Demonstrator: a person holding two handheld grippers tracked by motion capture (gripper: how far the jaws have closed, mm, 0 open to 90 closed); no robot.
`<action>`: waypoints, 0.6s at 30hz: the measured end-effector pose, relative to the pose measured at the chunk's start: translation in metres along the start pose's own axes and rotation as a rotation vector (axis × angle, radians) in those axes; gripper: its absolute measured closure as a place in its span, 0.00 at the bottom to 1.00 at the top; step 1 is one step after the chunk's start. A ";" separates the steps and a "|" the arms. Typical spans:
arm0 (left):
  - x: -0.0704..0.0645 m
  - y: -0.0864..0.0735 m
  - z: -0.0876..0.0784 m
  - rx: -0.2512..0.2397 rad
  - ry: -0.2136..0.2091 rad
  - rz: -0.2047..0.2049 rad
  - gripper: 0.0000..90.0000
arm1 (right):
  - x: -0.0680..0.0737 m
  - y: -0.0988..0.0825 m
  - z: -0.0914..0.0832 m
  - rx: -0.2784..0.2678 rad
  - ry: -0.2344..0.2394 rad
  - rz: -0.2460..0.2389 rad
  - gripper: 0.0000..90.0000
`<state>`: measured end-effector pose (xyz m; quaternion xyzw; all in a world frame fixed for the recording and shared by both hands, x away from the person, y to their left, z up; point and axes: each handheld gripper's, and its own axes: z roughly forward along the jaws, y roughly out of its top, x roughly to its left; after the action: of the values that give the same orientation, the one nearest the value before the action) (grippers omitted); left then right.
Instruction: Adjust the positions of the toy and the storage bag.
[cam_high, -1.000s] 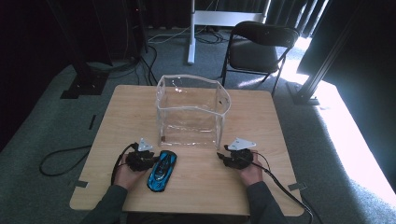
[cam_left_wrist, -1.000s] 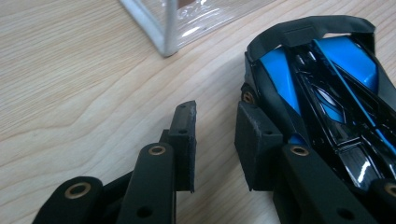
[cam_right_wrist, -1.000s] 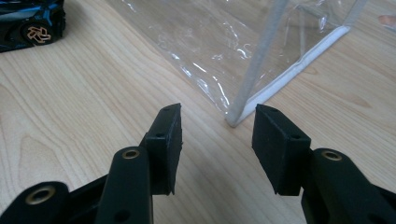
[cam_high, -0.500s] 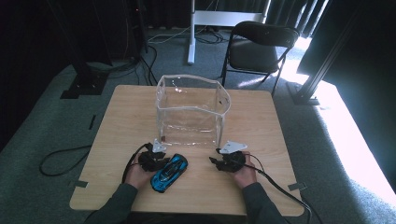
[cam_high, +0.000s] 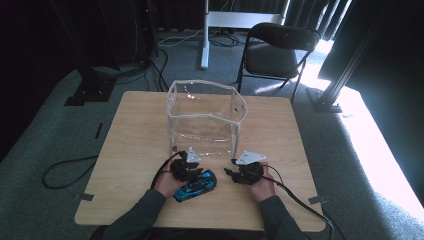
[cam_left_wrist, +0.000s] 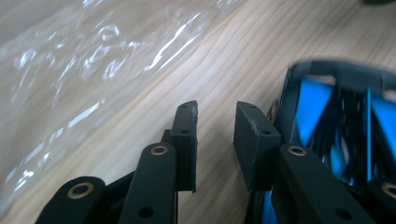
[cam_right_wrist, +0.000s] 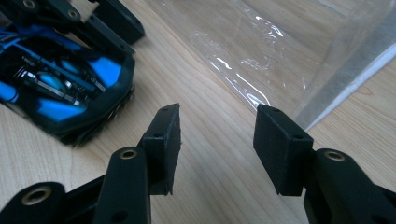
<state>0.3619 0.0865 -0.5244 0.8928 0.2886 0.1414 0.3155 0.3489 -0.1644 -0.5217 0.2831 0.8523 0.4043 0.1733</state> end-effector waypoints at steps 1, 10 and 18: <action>-0.004 0.007 0.004 -0.005 -0.007 0.014 0.78 | -0.001 -0.001 -0.001 -0.004 -0.002 0.003 0.56; 0.003 0.009 0.001 0.000 0.012 0.012 0.62 | 0.001 0.000 -0.004 -0.009 0.003 0.004 0.56; 0.014 -0.021 -0.039 -0.024 0.068 -0.084 0.55 | -0.002 -0.002 -0.007 -0.012 -0.003 0.015 0.55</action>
<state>0.3472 0.1276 -0.5070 0.8708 0.3349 0.1618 0.3216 0.3464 -0.1708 -0.5193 0.2892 0.8474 0.4102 0.1733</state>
